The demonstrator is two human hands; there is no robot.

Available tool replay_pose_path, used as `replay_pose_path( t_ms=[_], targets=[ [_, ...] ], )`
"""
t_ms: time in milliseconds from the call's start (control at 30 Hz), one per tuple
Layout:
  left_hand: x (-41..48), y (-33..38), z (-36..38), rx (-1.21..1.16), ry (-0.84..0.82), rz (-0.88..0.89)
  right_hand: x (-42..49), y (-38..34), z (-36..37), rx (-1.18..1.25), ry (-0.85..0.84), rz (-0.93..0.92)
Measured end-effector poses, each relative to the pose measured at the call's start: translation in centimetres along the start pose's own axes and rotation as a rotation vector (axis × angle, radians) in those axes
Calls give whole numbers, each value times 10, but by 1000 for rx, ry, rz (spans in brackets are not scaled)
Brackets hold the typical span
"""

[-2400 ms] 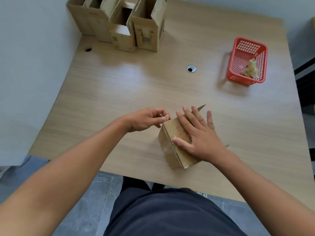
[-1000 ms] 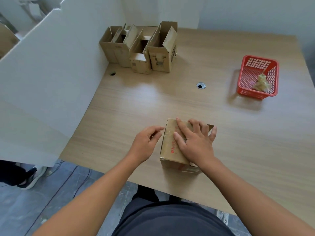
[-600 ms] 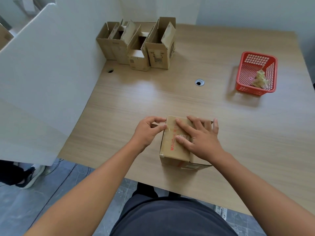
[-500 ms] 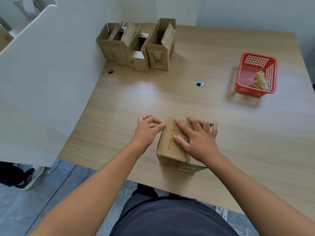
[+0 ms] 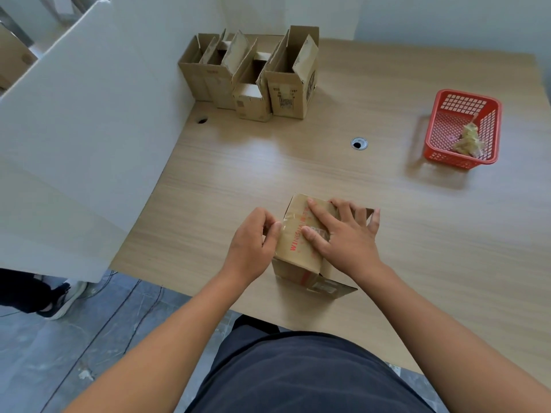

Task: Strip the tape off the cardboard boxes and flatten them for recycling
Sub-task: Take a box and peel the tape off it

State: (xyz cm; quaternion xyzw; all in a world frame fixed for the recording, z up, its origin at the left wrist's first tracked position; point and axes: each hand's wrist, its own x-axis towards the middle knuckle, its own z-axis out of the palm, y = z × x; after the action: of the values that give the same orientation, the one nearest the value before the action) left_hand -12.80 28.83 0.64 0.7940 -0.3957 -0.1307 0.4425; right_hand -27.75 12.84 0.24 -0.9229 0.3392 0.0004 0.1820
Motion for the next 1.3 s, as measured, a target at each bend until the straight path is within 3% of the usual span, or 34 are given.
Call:
replay_pose_path(
  t_ms=[133,267,367,500,633,833,933,1100,1300],
  targets=[
    [9,1,-4,-65,-212,-56,3,5,-3,-2,-28,-56],
    [23,7,-2,-51,-277,-75,-2,8,-2,-10,-48,-82],
    [25,6,2,-35,-207,-84,-3,7,-1,-14,-54,-47],
    [11,-3,2,-204,-13,-301,-1,4,-3,-7,-56,-29],
    [-2,-7,0,-251,0,-256,-2,2,-1,-9,-54,-22],
    [3,-2,-19,-405,-266,-393,-2,2,1,2,-71,-22],
    [4,-3,-23,-596,-390,-403,0,0,-1,4,-78,-10],
    [9,-4,-14,-537,-178,-406,-3,-2,-2,-12,-95,-31],
    [23,-3,-13,-615,-201,-471,-1,-3,-4,-33,-98,-20]
  ],
)
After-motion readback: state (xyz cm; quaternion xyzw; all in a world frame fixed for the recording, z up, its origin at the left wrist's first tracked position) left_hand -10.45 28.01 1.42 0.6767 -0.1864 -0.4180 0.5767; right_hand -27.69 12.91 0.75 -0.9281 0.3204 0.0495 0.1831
